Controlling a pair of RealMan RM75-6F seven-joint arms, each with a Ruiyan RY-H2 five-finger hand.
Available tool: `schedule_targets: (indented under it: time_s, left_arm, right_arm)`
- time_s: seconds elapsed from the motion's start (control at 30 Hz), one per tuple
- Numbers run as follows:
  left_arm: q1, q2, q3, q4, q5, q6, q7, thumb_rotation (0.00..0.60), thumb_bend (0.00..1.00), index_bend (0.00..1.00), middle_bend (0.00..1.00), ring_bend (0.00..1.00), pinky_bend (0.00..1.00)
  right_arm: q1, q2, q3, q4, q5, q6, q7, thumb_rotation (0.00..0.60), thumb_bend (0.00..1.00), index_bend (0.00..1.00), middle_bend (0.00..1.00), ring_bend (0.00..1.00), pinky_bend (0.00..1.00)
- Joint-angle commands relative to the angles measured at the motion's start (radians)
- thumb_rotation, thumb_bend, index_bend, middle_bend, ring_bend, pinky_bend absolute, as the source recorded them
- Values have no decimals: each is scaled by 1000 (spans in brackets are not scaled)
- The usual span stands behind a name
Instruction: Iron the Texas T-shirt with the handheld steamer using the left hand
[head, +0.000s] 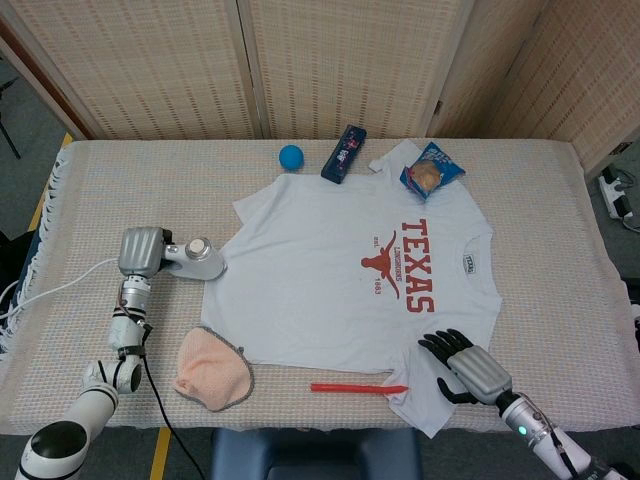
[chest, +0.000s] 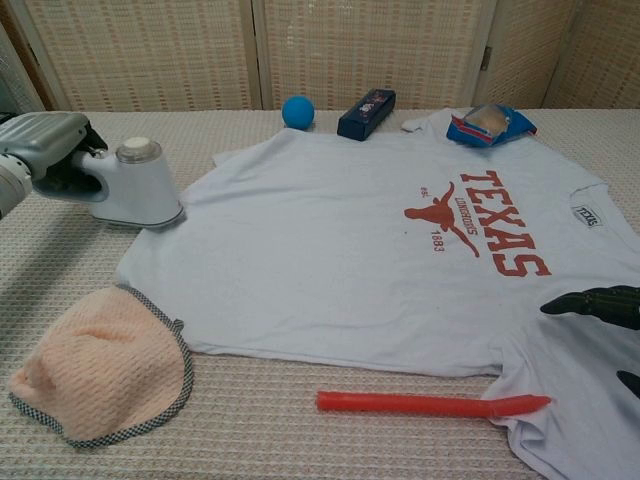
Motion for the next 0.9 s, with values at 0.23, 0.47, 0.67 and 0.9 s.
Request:
schedule_targets:
  time_s: [0.23, 0.47, 0.67, 0.9]
  left_arm:
    - [-1, 84, -16, -217, 29, 170, -59, 600, 339, 886, 946, 800, 682]
    - [-36, 74, 7, -386, 62, 191, 83, 600, 339, 885, 946, 796, 682]
    - [-76, -2, 17, -368, 58, 150, 172, 600, 338, 887, 945, 796, 682]
    - [-104, -75, 20, -266, 58, 127, 188, 600, 338, 887, 945, 795, 682]
  right_arm:
    - [3, -5, -3, 6, -8, -3, 6, 399, 612, 0, 34, 0, 0]
    - [1, -6, -4, 7, -9, -2, 7, 403, 611, 0, 34, 0, 0]
    - [1, -7, -1, 7, 0, -8, 3, 401, 611, 0, 34, 0, 0]
    - [13, -26, 1, 16, 4, -37, -13, 403, 616, 0, 35, 0, 0]
